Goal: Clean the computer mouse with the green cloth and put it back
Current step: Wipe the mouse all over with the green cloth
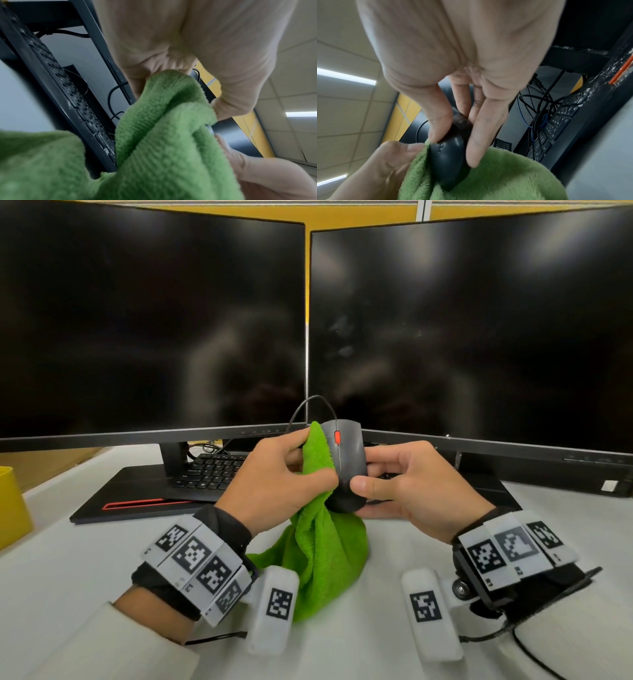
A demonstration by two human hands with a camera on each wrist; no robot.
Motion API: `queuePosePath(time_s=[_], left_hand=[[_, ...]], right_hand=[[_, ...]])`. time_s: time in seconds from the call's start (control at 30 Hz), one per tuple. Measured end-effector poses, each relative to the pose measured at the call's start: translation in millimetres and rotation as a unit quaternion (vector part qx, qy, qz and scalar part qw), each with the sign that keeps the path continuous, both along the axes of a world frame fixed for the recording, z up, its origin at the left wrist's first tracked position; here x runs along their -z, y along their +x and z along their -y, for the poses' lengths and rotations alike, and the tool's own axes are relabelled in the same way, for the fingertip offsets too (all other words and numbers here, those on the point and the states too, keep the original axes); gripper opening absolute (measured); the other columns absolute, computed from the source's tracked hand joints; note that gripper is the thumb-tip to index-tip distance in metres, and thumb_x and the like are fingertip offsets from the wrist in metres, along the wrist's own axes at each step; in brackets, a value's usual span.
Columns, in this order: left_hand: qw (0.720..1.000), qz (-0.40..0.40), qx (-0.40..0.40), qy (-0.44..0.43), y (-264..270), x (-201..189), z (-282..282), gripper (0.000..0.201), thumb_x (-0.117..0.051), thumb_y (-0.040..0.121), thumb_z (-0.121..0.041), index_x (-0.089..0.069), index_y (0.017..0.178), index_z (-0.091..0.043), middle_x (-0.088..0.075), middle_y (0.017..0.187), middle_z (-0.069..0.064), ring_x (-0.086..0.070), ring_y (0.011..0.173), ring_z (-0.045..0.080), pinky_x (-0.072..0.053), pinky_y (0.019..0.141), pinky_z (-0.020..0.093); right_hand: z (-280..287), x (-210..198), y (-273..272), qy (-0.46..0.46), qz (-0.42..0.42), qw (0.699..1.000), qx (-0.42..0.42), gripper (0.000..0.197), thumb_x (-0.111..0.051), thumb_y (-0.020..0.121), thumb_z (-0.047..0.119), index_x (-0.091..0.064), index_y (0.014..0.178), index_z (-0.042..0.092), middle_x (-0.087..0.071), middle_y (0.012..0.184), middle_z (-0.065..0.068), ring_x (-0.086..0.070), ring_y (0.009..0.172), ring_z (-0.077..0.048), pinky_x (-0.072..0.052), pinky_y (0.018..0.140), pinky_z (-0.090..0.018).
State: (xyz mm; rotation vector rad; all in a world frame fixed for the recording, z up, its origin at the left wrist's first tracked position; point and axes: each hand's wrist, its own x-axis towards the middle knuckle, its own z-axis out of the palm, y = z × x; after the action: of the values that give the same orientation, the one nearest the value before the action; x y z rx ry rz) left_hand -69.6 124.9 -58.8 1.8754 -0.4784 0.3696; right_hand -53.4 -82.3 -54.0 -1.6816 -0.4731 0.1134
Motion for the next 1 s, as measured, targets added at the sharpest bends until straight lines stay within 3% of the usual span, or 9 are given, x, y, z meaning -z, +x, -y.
queuePosePath(time_s=[0.07,0.17,0.3,0.47,0.57,0.63,0.7,0.87,1.0], left_hand=[[1.000,-0.011,0.019,-0.017,-1,-1,-1,0.036,-0.065,0.090,0.003,-0.073,0.122,-0.012,-0.081,0.110,0.013,-0.074,0.110,0.035,-0.061,0.096,0.046],[0.998,-0.029,0.041,-0.039,0,-2,-4,0.047,-0.055,0.086,-0.004,-0.070,0.130,-0.011,-0.075,0.119,0.026,-0.066,0.118,0.049,-0.053,0.104,0.060],[0.999,-0.030,0.013,-0.041,2,0,-4,0.055,-0.063,0.094,0.009,-0.066,0.139,-0.021,-0.081,0.113,0.010,-0.075,0.111,0.034,-0.060,0.099,0.050],[0.999,-0.012,-0.014,-0.033,2,1,-4,0.048,-0.082,0.084,0.000,-0.071,0.127,-0.018,-0.083,0.100,0.008,-0.080,0.093,0.027,-0.064,0.086,0.034],[0.999,-0.010,-0.042,-0.027,2,1,-2,0.048,-0.092,0.071,-0.008,-0.074,0.115,-0.018,-0.083,0.092,0.009,-0.079,0.087,0.033,-0.065,0.084,0.046],[0.998,-0.010,-0.063,-0.016,4,2,-2,0.048,-0.089,0.058,-0.026,-0.074,0.103,-0.023,-0.082,0.086,0.007,-0.078,0.084,0.036,-0.064,0.080,0.054],[0.997,-0.013,-0.073,-0.002,7,3,-2,0.050,-0.083,0.050,-0.037,-0.072,0.097,-0.025,-0.082,0.082,0.004,-0.079,0.080,0.031,-0.064,0.077,0.055],[0.996,-0.012,-0.085,0.004,6,4,-2,0.051,-0.079,0.050,-0.042,-0.071,0.097,-0.026,-0.082,0.079,0.001,-0.079,0.077,0.024,-0.065,0.076,0.052],[0.996,-0.011,-0.089,0.015,6,2,-2,0.052,-0.080,0.049,-0.043,-0.069,0.097,-0.025,-0.081,0.080,0.000,-0.079,0.077,0.023,-0.065,0.076,0.051]], right_hand=[[0,0,0,0.006,-0.002,1.000,0.000,0.031,-0.071,0.091,-0.003,-0.076,0.118,0.011,-0.062,0.116,-0.040,-0.072,0.110,-0.044,-0.061,0.091,-0.055],[2,1,2,0.010,-0.001,1.000,0.002,0.032,-0.070,0.091,-0.004,-0.075,0.118,0.011,-0.066,0.112,-0.038,-0.072,0.109,-0.043,-0.060,0.092,-0.057],[4,-1,1,0.012,0.003,1.000,-0.005,0.033,-0.071,0.090,-0.004,-0.076,0.119,0.011,-0.070,0.098,-0.029,-0.074,0.106,-0.042,-0.061,0.091,-0.057],[1,-1,-1,-0.007,0.019,1.000,0.000,0.032,-0.074,0.089,-0.002,-0.079,0.115,0.016,-0.063,0.084,-0.012,-0.074,0.104,-0.041,-0.062,0.088,-0.054],[-3,-1,-3,-0.041,0.046,0.998,0.002,0.034,-0.076,0.088,0.000,-0.078,0.117,0.019,-0.063,0.082,-0.010,-0.077,0.097,-0.031,-0.065,0.084,-0.049],[-5,-1,-3,-0.062,0.060,0.996,-0.001,0.035,-0.077,0.087,0.000,-0.078,0.117,0.019,-0.065,0.077,-0.005,-0.076,0.086,-0.020,-0.065,0.082,-0.046],[-6,0,-3,-0.076,0.066,0.995,-0.003,0.035,-0.077,0.087,-0.002,-0.078,0.117,0.017,-0.068,0.073,0.001,-0.074,0.082,-0.014,-0.066,0.080,-0.044],[-6,0,-6,-0.079,0.072,0.994,-0.005,0.035,-0.075,0.088,-0.002,-0.078,0.117,0.016,-0.070,0.073,0.003,-0.074,0.079,-0.009,-0.065,0.074,-0.035],[-6,0,-6,-0.079,0.074,0.994,-0.002,0.036,-0.076,0.088,-0.003,-0.078,0.118,0.016,-0.070,0.071,0.004,-0.074,0.079,-0.012,-0.066,0.076,-0.039]])
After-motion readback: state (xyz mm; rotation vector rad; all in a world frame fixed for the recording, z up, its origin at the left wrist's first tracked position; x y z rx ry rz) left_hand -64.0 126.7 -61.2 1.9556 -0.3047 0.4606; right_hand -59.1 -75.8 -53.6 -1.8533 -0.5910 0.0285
